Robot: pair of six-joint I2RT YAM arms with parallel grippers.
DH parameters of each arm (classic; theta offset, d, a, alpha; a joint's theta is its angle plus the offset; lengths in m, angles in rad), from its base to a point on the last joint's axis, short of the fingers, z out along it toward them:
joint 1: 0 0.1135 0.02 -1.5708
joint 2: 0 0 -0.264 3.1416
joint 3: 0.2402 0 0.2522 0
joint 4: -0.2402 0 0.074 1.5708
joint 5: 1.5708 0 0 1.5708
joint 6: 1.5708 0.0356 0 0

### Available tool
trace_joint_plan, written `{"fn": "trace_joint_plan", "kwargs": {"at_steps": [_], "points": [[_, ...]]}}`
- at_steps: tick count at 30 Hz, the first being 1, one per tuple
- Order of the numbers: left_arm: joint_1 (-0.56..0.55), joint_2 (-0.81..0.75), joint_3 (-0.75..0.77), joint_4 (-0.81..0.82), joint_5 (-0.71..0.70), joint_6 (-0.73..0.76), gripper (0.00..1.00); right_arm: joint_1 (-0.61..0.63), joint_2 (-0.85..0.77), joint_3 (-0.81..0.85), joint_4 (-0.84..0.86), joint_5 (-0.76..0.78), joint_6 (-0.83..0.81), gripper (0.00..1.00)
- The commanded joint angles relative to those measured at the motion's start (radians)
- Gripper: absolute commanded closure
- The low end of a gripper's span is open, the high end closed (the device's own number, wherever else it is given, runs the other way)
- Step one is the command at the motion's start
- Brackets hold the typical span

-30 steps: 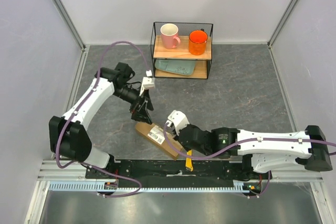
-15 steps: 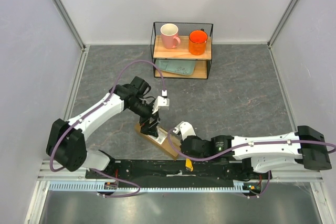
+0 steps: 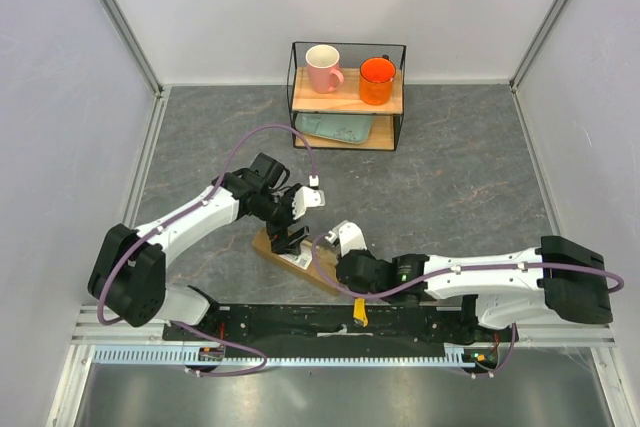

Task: Unpack the express box
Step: Adjust the express box at the center of the board.

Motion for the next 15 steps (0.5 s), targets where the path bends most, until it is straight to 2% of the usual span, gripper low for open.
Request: {"fn": "trace_joint_plan", "kwargs": {"at_steps": [1,6,10,13,15], "points": [[-0.008,-0.007,-0.034,0.038,-0.097,-0.023,0.01,-0.053,0.021,0.054,0.12,0.021,-0.059,1.0],[-0.007,-0.046,-0.074,0.025,-0.18,-0.06,0.01,-0.085,0.063,0.091,0.125,0.02,-0.074,1.0],[-0.007,-0.096,-0.058,-0.001,-0.2,-0.106,0.01,-0.086,-0.026,0.08,0.023,0.069,-0.016,0.43],[-0.007,-0.104,0.0,-0.05,-0.195,-0.139,0.01,-0.085,-0.149,0.053,-0.079,0.089,0.053,0.36],[-0.007,-0.102,0.057,-0.084,-0.187,-0.158,0.01,-0.085,-0.222,0.043,-0.141,0.074,0.085,0.35]]}}
